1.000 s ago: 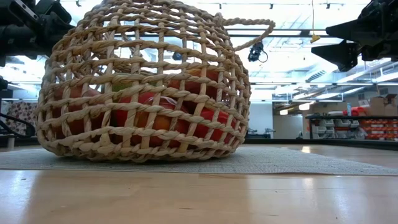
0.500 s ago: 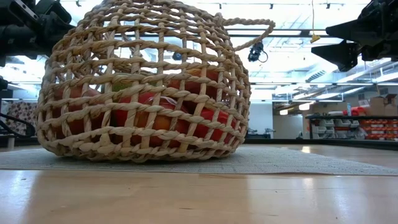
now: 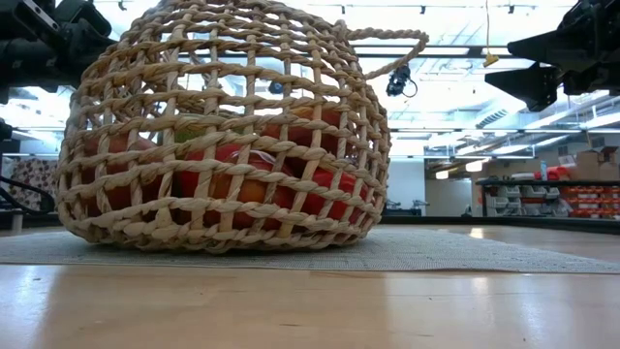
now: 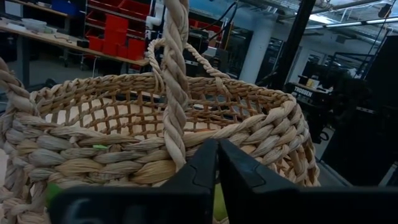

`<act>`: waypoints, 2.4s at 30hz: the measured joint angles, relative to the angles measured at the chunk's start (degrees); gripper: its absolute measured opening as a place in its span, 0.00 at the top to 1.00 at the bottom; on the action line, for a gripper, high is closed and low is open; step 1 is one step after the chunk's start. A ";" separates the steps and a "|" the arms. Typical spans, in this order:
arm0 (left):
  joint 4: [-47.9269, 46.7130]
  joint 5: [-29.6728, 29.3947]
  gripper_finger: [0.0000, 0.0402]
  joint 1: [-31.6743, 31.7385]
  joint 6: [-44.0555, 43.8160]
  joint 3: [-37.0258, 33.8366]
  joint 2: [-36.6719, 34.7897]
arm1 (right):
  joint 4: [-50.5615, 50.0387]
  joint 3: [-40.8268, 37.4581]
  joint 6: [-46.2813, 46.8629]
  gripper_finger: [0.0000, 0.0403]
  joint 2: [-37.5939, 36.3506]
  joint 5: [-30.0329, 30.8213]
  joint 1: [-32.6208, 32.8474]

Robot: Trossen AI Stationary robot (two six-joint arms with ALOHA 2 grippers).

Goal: Build produce basket
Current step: Return to Home Position

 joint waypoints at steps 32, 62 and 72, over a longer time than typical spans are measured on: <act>-0.02 0.00 0.94 0.02 0.01 0.00 0.00 | 0.00 0.00 0.00 0.10 0.00 0.00 0.00; -0.02 0.00 0.92 0.00 0.00 0.00 -0.01 | 0.00 0.00 0.00 0.10 0.00 0.00 0.02; -0.02 0.00 0.94 0.02 0.01 0.00 0.00 | 0.00 0.00 0.00 0.10 0.02 0.00 0.00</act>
